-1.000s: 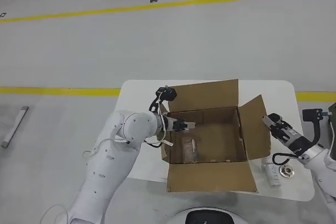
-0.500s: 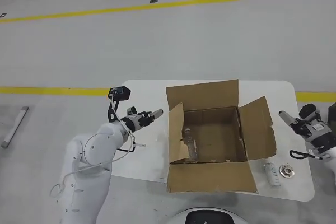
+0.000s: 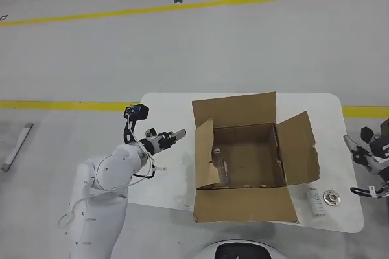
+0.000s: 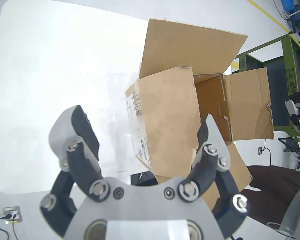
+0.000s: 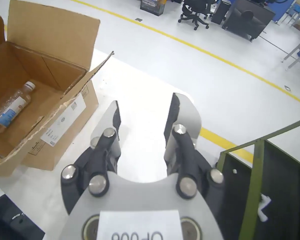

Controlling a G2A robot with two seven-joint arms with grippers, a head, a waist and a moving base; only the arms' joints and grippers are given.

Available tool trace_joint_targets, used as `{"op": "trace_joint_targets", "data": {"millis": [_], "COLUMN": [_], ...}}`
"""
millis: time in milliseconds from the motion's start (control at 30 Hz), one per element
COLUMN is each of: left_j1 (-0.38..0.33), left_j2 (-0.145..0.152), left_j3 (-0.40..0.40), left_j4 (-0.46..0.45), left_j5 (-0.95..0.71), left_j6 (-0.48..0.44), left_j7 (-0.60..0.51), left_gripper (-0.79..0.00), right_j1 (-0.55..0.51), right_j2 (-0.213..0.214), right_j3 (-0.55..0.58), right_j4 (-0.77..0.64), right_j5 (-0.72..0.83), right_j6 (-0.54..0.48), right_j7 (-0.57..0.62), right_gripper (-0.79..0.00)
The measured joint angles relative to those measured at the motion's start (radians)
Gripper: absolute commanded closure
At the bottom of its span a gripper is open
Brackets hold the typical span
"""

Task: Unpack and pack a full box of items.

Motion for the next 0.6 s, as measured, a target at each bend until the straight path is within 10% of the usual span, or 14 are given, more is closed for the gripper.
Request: {"op": "trace_joint_targets", "data": {"millis": [600], "left_j1": [-0.169], "left_j2": [-0.040], "left_j3": [0.383], "left_j4": [0.091], "left_j5": [0.143], "left_j6": [-0.002], "left_j7": [-0.083], "left_gripper": [-0.785], "right_j1": [0.040], "right_j2": [-0.011], "right_j3": [-0.075], "right_j4": [-0.028], "right_j5": [0.135], "right_j6": [0.034], "right_j7": [0.013], "right_gripper": [0.000]}}
